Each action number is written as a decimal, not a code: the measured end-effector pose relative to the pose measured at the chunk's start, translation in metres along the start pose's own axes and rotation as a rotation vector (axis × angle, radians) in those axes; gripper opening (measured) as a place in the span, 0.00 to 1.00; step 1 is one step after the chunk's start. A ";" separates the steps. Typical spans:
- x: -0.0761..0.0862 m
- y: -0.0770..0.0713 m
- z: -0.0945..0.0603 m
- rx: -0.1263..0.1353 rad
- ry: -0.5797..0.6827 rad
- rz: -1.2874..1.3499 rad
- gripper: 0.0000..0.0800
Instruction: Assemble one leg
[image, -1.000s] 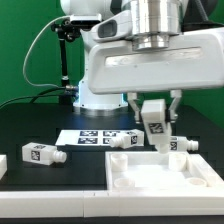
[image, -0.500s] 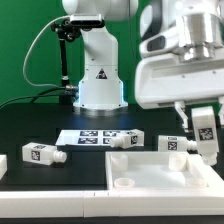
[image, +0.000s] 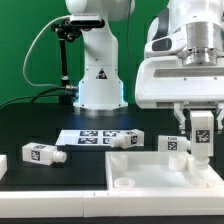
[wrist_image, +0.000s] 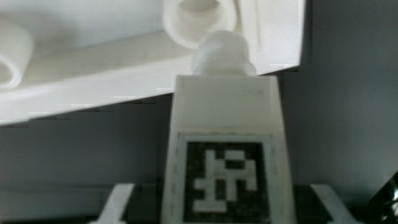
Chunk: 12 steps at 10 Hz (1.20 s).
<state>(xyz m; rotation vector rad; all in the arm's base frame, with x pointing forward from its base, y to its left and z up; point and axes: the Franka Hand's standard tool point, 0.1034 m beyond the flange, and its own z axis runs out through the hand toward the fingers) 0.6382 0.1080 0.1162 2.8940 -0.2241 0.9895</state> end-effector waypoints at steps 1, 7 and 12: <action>0.000 0.000 0.000 -0.004 0.021 -0.021 0.36; -0.015 0.000 0.016 -0.022 0.023 -0.059 0.36; -0.025 -0.011 0.025 -0.021 0.021 -0.054 0.36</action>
Offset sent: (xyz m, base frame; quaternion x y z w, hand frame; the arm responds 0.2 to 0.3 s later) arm 0.0000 0.0000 0.0000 0.0000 0.0000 0.0000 1.0000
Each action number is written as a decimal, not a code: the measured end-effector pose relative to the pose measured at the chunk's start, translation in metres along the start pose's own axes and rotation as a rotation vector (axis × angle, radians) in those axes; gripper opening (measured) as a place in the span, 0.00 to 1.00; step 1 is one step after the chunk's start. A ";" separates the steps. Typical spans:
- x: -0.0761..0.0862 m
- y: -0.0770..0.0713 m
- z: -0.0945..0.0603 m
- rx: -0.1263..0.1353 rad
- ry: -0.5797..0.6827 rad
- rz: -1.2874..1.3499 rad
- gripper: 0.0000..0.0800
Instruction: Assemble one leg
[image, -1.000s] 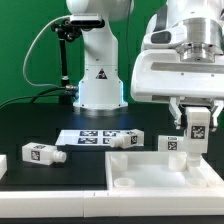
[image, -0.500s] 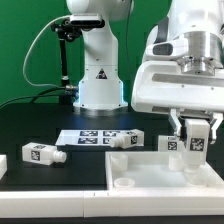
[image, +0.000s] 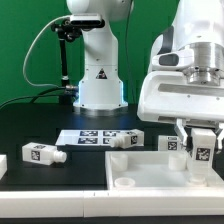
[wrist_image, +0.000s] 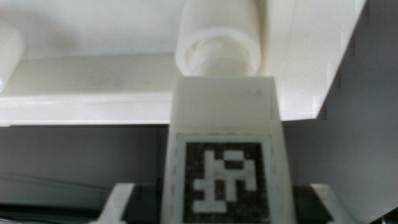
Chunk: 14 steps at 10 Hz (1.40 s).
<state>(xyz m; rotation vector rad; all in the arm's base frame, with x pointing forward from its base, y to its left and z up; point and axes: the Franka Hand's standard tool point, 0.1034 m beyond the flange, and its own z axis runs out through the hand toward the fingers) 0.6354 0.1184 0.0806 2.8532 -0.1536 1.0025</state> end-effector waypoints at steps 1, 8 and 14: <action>-0.002 0.000 0.001 -0.002 -0.002 -0.002 0.36; -0.006 0.001 0.008 -0.008 0.036 -0.028 0.36; 0.038 0.025 -0.027 0.081 -0.207 -0.042 0.80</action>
Offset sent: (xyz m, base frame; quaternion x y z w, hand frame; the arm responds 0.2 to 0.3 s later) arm -0.0024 0.0052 -0.0198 0.0035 0.0135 0.0084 0.9999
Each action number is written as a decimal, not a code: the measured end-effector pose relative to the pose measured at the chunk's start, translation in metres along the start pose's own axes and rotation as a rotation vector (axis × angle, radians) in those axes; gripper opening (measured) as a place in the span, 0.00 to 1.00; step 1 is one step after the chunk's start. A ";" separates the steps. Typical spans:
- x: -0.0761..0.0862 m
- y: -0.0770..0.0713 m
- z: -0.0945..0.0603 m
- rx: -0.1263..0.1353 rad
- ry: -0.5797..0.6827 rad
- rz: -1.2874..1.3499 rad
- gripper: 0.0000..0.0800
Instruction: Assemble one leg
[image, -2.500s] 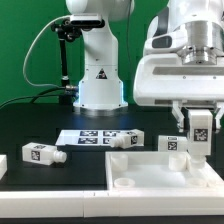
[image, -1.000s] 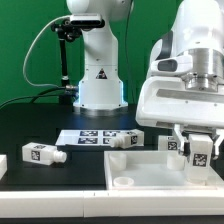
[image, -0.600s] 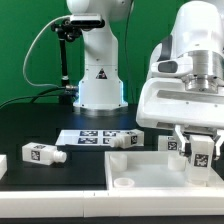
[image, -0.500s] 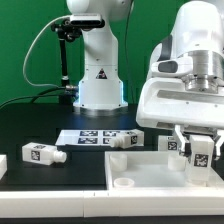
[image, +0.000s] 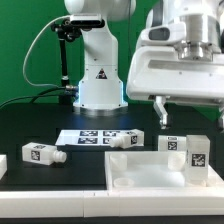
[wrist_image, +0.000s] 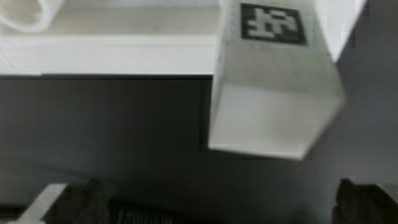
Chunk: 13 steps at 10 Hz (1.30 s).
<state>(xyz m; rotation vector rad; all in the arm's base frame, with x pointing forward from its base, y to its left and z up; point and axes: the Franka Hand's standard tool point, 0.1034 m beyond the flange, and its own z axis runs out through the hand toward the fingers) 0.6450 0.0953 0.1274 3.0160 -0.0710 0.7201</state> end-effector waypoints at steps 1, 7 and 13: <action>0.008 0.007 -0.005 0.019 -0.058 0.010 0.81; 0.009 0.000 -0.005 0.017 -0.319 0.040 0.81; -0.016 -0.008 0.037 0.030 -0.358 0.143 0.81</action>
Offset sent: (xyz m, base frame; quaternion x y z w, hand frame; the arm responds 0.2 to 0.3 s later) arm 0.0000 0.0000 0.0000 0.0000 -0.1296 0.0000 0.9916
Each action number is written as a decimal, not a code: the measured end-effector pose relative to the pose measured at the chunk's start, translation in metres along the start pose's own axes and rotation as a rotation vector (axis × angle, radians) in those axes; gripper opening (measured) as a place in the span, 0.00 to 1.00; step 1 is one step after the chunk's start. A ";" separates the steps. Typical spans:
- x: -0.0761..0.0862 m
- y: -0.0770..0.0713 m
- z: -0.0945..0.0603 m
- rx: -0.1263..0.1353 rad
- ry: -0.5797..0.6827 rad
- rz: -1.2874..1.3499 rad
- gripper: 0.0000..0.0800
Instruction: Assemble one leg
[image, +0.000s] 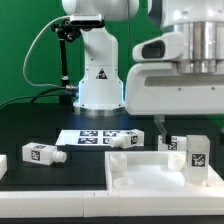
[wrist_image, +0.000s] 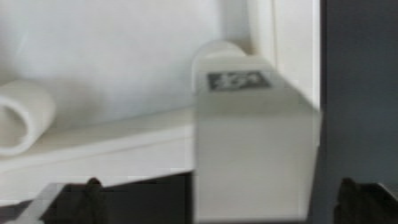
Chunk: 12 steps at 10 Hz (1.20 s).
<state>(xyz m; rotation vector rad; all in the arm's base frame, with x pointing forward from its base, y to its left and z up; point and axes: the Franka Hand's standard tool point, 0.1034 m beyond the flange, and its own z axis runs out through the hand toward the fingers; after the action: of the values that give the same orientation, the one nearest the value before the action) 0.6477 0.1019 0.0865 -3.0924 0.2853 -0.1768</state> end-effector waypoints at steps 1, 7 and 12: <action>-0.002 0.001 0.005 -0.004 -0.006 0.004 0.81; -0.004 0.000 0.007 -0.018 -0.021 0.066 0.36; -0.006 -0.002 0.010 -0.017 -0.002 0.676 0.36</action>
Offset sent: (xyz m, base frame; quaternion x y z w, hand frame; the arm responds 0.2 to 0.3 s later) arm 0.0000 0.0000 0.0000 0.0000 0.0000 0.0000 1.0000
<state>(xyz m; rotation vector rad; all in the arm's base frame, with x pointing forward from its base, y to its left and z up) 0.6433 0.1051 0.0758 -2.8057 1.2885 -0.1450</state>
